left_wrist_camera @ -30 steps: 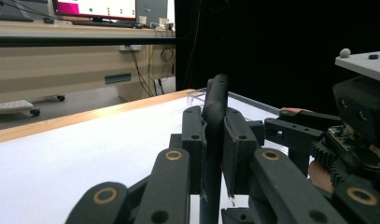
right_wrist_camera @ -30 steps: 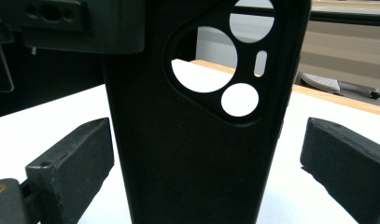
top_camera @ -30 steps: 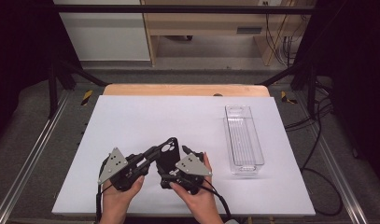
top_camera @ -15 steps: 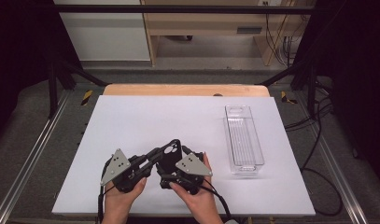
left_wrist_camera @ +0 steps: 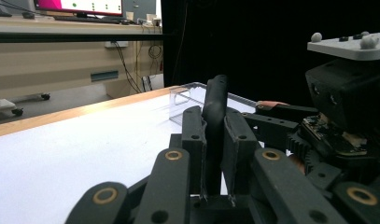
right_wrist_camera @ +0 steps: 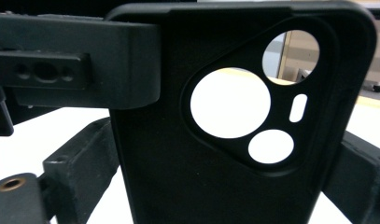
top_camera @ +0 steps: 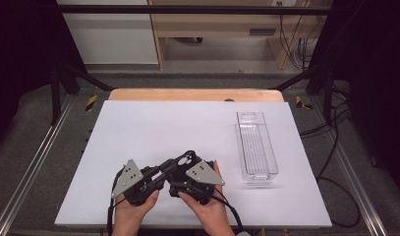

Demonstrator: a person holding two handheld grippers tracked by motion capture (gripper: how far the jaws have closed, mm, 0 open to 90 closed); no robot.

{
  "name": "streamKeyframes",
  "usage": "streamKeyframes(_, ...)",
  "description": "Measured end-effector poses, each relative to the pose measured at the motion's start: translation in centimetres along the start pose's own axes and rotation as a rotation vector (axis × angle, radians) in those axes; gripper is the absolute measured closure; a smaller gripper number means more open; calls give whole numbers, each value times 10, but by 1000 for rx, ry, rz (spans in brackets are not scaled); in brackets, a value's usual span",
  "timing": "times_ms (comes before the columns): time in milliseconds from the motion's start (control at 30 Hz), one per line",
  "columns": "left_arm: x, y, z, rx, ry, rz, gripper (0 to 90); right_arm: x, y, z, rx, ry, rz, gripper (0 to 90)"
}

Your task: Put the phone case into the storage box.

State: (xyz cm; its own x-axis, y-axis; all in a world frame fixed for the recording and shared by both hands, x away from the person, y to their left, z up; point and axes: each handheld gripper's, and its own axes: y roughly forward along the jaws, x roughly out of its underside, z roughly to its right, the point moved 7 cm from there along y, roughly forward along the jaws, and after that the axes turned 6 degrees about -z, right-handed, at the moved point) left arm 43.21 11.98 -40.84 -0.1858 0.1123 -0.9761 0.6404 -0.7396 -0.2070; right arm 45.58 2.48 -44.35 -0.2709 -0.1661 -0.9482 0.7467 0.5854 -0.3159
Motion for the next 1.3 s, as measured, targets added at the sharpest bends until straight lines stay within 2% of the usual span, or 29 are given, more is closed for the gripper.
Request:
streamKeyframes(100,0,-1,0,1,-4,2,810,0,-1,1,5,7,0,123)
streamKeyframes(467,-1,0,-2,11,-26,2,797,0,-1,2,-4,18,-27,137)
streamKeyframes(700,-13,-8,-6,-9,-29,51,741,0,-2,14,13,58,-37,139)
streamKeyframes(967,-16,-18,-29,-85,-58,72,650,-3,-4,23,31,69,-28,140)
streamKeyframes(1167,-11,-21,-46,-167,-57,40,539,-3,-5,27,43,77,-27,140)
streamKeyframes(1300,-4,-21,-57,-225,-48,10,425,-3,-5,29,49,75,-30,140)
